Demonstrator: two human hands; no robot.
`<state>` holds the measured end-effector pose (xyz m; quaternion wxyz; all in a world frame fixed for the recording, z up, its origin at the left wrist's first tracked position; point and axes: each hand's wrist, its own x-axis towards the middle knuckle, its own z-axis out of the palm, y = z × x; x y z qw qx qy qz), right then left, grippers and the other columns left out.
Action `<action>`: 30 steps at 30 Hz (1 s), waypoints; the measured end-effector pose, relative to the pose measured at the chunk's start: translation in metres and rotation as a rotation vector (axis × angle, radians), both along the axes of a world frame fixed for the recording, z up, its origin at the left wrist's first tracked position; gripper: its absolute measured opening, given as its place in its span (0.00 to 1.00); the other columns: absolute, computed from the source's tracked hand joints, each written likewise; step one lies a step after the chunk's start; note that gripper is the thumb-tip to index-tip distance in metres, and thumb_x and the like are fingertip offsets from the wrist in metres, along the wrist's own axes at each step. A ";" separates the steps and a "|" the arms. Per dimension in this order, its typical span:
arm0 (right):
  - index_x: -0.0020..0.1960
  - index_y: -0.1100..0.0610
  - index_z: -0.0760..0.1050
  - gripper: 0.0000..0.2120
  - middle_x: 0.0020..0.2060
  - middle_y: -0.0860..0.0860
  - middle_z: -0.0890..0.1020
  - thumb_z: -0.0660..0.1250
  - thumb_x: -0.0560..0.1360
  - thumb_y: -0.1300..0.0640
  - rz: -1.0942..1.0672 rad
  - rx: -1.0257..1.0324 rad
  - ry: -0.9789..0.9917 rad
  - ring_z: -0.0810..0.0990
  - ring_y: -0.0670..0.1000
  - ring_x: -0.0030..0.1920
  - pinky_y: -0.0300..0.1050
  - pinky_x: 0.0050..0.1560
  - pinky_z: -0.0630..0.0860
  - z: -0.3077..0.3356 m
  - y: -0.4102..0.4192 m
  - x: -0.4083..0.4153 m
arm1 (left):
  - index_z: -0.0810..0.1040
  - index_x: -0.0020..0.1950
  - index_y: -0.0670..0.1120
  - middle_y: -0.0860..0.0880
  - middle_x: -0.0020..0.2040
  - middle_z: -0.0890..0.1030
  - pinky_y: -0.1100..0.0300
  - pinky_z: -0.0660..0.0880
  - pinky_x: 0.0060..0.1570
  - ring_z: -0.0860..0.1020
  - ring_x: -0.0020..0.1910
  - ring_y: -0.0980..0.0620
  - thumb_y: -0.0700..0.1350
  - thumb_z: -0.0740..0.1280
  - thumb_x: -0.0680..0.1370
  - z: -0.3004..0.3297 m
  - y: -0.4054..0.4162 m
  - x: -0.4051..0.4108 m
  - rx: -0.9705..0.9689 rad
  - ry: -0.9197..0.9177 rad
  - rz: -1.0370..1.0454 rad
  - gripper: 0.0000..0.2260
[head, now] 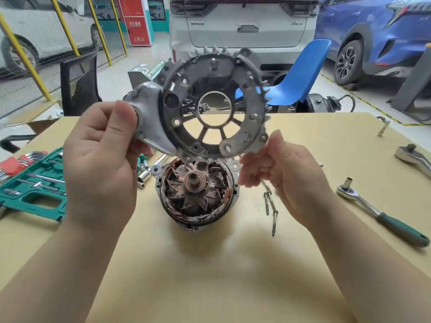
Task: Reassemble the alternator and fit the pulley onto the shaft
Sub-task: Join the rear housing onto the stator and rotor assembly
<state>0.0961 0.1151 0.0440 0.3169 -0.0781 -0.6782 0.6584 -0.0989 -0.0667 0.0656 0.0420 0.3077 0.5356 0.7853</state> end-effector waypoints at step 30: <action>0.79 0.42 0.61 0.43 0.77 0.40 0.63 0.70 0.70 0.29 -0.129 0.728 -0.228 0.62 0.47 0.79 0.55 0.76 0.65 -0.030 -0.028 -0.010 | 0.83 0.52 0.34 0.33 0.53 0.79 0.38 0.67 0.48 0.71 0.50 0.34 0.63 0.84 0.68 -0.020 0.001 -0.049 -0.264 -0.184 -0.391 0.33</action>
